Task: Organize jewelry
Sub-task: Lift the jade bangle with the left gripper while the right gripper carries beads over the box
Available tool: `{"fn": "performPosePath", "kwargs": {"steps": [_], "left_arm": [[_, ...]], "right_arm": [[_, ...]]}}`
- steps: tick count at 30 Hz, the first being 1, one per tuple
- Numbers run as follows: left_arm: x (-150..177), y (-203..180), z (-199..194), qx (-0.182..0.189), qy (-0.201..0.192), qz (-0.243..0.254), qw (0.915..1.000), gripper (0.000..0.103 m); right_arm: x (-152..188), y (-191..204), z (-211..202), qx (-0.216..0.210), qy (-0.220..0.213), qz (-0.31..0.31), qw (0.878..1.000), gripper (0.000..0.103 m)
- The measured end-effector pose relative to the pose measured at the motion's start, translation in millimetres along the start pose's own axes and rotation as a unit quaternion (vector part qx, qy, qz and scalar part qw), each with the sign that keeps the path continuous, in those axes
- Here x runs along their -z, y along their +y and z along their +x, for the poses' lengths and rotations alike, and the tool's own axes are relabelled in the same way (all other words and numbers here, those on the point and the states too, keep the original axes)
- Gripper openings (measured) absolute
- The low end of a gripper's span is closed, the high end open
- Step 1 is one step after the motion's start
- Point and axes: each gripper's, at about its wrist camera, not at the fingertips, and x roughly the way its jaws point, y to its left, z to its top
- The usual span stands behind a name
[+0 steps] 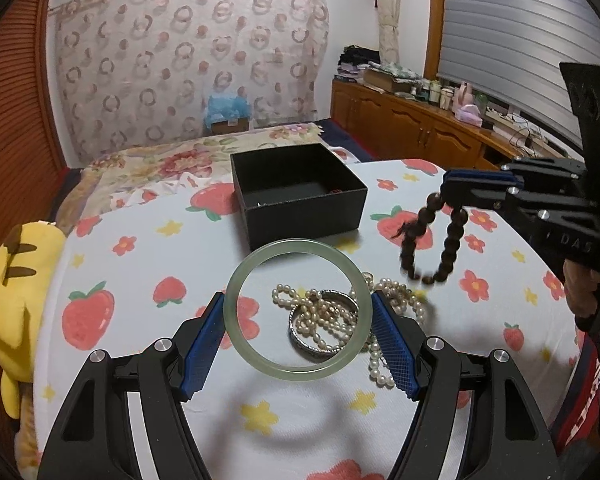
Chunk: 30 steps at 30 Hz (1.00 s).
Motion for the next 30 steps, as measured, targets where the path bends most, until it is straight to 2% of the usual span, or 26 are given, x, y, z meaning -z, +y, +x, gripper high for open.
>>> {"fn": "performPosePath", "kwargs": {"steps": [18,30], "left_arm": [[-28.9,11.8,15.3,0.005,-0.007,0.000,1.0000,0.069],[-58.3,27.3,28.8,-0.007,0.001,0.015,0.9999,0.069]], "right_arm": [[-60.2,-10.3,4.4,0.007,-0.030,-0.032,0.999,0.014],[-91.6,-38.3,43.7,-0.005,-0.045,-0.020,0.999,0.014]]}}
